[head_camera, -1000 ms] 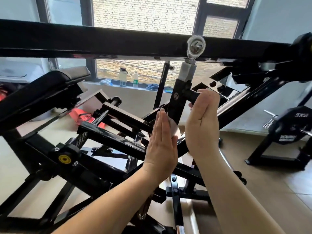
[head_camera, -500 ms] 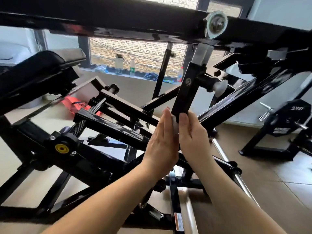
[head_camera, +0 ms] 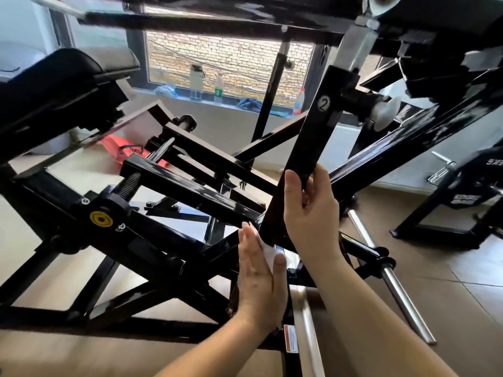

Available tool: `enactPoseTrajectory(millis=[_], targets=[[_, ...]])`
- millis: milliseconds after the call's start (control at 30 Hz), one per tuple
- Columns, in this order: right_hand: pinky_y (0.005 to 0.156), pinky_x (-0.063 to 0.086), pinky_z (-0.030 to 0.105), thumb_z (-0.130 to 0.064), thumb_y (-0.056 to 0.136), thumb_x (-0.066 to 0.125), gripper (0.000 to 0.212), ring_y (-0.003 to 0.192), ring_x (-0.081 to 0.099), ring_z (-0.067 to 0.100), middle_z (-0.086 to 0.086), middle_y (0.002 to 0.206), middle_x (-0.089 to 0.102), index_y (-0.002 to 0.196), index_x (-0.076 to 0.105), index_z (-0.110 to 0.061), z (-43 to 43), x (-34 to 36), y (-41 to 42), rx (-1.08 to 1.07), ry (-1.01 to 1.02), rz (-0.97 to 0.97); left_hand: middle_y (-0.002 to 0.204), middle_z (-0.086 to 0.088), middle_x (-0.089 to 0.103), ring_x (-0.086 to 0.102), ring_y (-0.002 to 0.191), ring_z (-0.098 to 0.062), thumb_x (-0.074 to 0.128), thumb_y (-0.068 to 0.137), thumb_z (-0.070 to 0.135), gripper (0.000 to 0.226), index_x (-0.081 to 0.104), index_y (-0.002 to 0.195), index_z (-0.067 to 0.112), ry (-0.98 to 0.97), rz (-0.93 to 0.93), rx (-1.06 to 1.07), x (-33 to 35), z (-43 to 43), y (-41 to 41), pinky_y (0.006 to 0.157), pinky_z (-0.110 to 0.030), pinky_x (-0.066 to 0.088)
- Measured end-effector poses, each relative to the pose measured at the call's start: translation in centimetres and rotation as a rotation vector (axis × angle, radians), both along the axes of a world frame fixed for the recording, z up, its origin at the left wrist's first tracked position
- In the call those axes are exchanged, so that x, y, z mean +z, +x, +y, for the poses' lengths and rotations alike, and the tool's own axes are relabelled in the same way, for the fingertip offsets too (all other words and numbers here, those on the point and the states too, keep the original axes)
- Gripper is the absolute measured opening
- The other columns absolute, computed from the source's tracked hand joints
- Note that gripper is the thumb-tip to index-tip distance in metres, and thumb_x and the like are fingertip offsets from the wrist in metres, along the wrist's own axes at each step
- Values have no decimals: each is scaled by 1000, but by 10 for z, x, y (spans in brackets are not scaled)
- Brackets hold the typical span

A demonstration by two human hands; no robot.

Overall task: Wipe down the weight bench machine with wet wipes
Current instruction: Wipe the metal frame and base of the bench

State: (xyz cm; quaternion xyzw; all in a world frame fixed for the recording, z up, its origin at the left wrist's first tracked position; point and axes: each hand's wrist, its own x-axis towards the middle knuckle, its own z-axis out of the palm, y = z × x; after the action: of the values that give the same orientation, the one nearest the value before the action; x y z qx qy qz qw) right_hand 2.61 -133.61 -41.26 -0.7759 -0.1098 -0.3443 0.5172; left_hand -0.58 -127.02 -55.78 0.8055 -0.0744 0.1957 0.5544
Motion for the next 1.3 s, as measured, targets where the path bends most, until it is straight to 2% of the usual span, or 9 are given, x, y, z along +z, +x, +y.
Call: enactPoseTrajectory(millis=[300,400,633,767,833,933,1067,1133,1300], targets=[[76,59,53,-56,100,54,44,79,71,20,-1,90,73,126,56,-21,3,-3,6,-38,-1,8,158,23,-40,-33,145,7,8,83,92,100,-31,154,34,-252,398,99,-55,-15,-23,128,-39,-11],[70,57,53,-53,101,56,42,69,66,19,-3,83,70,127,56,-20,4,-3,3,-21,24,-8,156,23,-36,-33,141,8,15,90,75,91,-27,157,29,-427,451,107,-31,-30,-25,121,-27,-16],[64,53,41,-61,100,47,43,60,58,9,-17,69,59,124,53,-26,5,-8,4,-125,-90,-4,167,4,-30,-30,146,0,12,85,79,101,-19,160,19,-346,627,173,-90,-12,-11,123,-27,-15],[66,55,42,-60,102,39,47,71,68,19,-13,82,69,138,44,-29,7,-4,1,-160,-173,4,166,6,-28,-26,152,-7,21,98,59,85,-19,160,17,-455,527,114,-51,-26,-20,125,-31,-12],[77,56,34,-51,106,41,60,96,71,15,-17,117,69,159,26,-27,10,-5,-4,-130,-187,8,159,13,-36,-34,145,1,18,95,64,87,-25,157,21,-438,451,92,-31,-32,-23,123,-29,-15],[119,27,15,-23,109,49,70,157,15,9,7,170,19,164,10,-4,7,-14,-20,-190,-386,-188,159,15,-39,-40,137,11,10,84,90,104,-27,156,24,-404,413,119,-38,-25,-20,118,-22,-19],[127,22,53,-9,104,52,61,159,12,34,23,168,15,158,27,6,-1,-47,-33,-195,-769,-373,160,12,-37,-36,142,3,-7,59,102,128,-27,156,22,-338,459,167,-48,-19,-22,116,-23,-21],[128,16,53,-13,105,54,66,160,5,33,16,171,5,160,22,1,-9,-60,-22,-185,-855,-364,159,16,-37,-36,143,6,-10,52,105,132,-28,155,23,-329,378,143,-46,-25,-25,114,-17,-21],[129,6,53,-24,107,49,83,158,-18,29,2,168,-30,161,-11,-9,-20,-79,10,-191,-921,-402,165,13,-30,-26,148,6,10,87,82,94,-23,157,28,-278,450,219,-77,-17,-16,117,-15,-15]])
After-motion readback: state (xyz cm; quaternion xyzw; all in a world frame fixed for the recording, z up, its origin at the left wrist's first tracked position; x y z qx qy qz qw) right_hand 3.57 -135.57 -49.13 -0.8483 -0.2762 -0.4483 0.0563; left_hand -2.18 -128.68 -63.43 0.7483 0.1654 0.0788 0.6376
